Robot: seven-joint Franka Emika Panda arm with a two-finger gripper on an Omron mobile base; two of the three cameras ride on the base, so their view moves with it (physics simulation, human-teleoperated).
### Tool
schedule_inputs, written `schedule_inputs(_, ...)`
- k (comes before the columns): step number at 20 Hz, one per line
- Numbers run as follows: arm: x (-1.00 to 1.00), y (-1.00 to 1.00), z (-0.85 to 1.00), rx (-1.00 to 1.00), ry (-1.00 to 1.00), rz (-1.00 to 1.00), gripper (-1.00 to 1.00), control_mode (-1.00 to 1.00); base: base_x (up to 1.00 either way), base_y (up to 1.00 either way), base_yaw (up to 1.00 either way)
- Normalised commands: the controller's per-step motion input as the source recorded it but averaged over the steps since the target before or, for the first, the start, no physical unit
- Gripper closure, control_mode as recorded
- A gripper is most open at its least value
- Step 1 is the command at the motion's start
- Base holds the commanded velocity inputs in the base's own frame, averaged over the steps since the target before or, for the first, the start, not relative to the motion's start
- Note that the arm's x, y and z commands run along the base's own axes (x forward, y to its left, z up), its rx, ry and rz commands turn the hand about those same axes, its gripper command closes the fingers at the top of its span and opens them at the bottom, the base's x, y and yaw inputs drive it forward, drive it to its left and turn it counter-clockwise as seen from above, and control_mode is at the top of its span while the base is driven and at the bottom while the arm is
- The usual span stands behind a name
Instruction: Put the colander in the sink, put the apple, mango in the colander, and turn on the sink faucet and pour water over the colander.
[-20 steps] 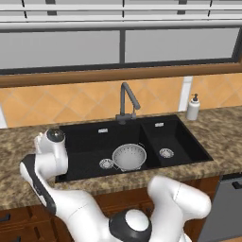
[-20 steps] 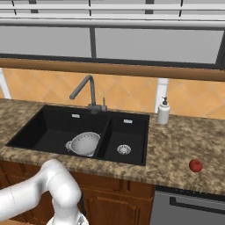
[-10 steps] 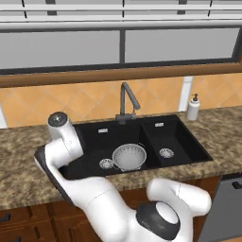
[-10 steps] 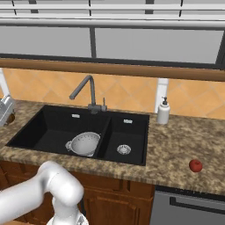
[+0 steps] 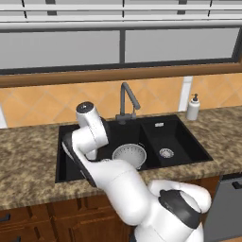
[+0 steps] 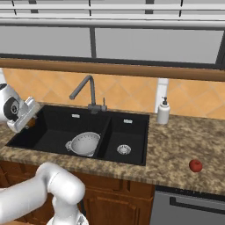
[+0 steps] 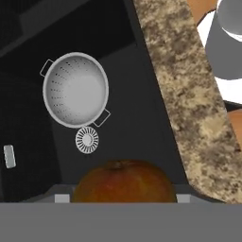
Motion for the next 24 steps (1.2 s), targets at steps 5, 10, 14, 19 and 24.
schedule_inputs(5, 0.02, -0.68, -0.39, -0.12, 0.08, 0.00, 1.00, -1.00, 0.00, 0.00, 0.00)
schedule_inputs(10, 0.09, -0.47, -0.33, -0.10, 0.18, 0.02, 1.00, -1.00, 0.00, 0.00, 0.00)
schedule_inputs(14, 0.19, -0.28, -0.20, -0.13, 0.33, 0.00, 1.00, -1.00, 0.00, 0.00, 0.00)
schedule_inputs(19, 0.22, -0.25, -0.26, -0.17, 0.08, 0.02, 1.00, -1.00, 0.00, 0.00, 0.00)
schedule_inputs(24, 0.22, -0.45, -0.10, -0.04, 0.01, 0.03, 1.00, -1.00, 0.00, 0.00, 0.00)
